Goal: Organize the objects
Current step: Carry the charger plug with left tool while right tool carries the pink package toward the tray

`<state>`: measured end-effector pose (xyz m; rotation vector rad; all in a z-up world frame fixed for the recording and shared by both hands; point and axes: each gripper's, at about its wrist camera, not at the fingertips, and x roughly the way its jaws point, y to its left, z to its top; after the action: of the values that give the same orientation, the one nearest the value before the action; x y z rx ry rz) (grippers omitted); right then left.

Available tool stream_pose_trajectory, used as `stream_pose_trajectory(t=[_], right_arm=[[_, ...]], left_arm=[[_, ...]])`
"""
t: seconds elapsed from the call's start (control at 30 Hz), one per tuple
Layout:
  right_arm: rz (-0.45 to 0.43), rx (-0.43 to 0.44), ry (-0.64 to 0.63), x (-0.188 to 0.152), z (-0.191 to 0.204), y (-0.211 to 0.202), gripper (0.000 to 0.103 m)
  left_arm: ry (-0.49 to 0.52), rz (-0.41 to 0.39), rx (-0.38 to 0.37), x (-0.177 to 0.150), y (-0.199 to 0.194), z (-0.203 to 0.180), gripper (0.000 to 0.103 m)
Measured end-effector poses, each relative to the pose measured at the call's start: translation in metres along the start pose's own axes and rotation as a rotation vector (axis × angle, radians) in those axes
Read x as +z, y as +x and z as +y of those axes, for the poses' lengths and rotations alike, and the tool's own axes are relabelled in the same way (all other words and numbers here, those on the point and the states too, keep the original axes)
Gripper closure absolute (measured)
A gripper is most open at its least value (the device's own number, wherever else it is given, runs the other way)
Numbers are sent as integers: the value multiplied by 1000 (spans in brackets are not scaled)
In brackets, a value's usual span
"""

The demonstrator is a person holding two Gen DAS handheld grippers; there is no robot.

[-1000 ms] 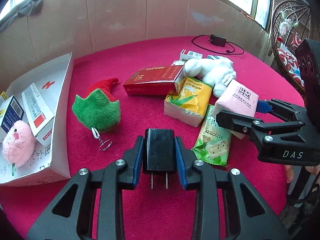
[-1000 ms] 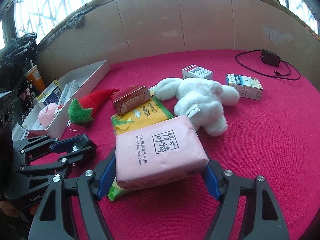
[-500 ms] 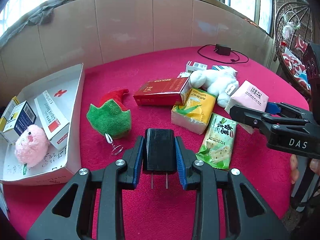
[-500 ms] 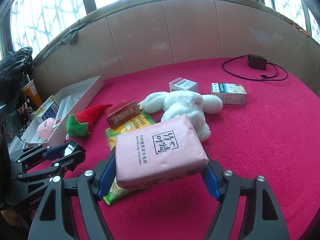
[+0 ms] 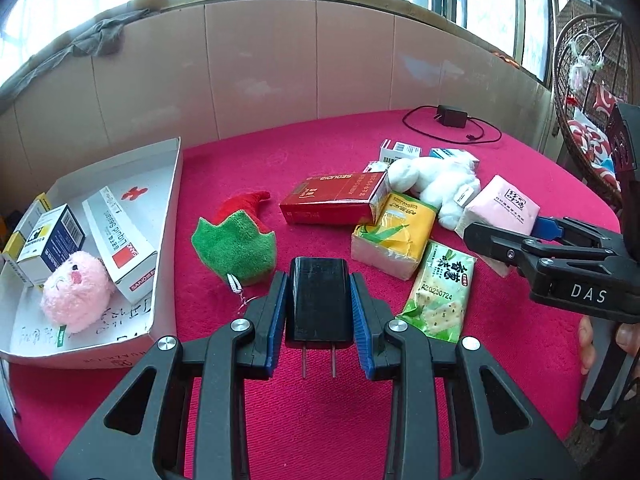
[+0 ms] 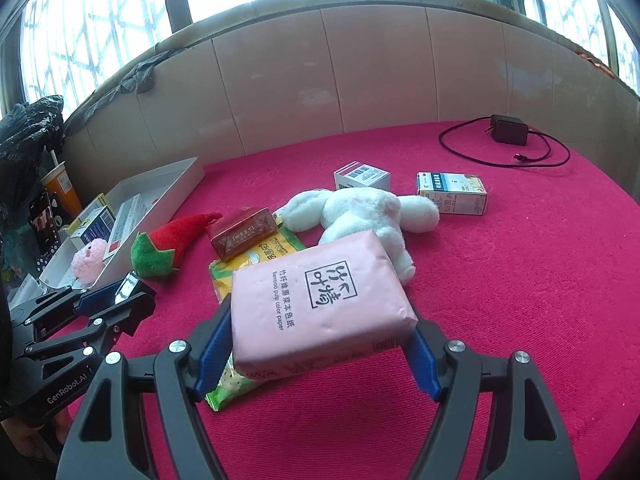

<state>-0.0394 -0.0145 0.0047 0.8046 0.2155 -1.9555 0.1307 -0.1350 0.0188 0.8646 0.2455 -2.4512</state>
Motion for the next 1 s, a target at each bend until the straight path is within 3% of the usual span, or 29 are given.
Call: stream_pose_trajectory(t=[0.6,1.0], right_arm=[[-7,-10,-1,0,0,-1,27],[-52,-39,-79,0,14,-8,27]], left_arm=[[-31,-51,0,-1,-10,7,73],[-22,-97,13,-1,-19,7,73]])
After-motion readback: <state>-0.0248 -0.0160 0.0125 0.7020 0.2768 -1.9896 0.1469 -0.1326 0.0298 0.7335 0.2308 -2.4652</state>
